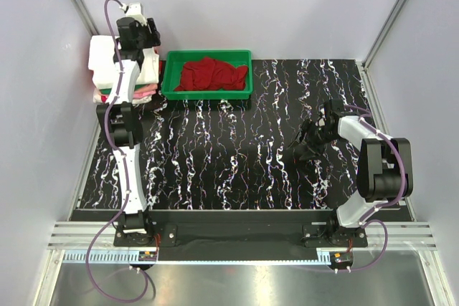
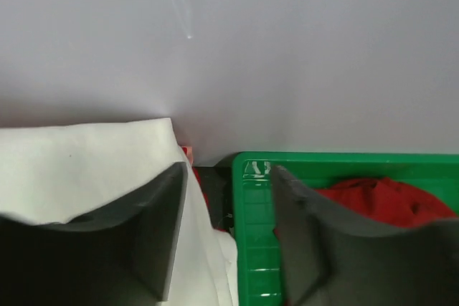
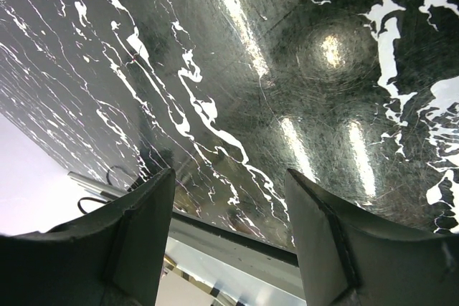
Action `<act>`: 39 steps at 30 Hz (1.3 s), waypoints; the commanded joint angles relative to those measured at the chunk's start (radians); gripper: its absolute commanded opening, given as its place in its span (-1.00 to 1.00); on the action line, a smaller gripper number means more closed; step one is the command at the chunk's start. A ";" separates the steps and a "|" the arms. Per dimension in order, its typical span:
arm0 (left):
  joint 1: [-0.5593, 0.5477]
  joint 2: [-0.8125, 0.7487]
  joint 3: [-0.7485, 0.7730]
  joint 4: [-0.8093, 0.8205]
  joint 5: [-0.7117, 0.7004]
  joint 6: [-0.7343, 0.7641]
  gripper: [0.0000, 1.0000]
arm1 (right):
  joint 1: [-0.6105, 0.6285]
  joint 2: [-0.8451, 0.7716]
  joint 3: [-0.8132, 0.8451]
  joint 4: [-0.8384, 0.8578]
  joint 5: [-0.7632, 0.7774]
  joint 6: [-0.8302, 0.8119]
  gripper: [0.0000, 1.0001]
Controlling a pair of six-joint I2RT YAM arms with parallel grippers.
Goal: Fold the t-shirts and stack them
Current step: Neatly place the folded tshirt to the corner, then reset both grippers
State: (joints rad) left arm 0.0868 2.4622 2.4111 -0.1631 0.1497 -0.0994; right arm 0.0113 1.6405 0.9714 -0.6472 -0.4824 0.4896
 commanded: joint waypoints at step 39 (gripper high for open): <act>-0.182 -1.640 -1.527 -0.567 0.147 -0.172 0.97 | 0.078 -0.694 0.035 -0.083 0.001 0.142 0.56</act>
State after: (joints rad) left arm -0.0937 0.8764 0.9356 -0.6643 0.2699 -0.3378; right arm 0.0814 0.9924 1.0164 -0.7044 -0.5144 0.6144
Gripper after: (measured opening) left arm 0.985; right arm 0.775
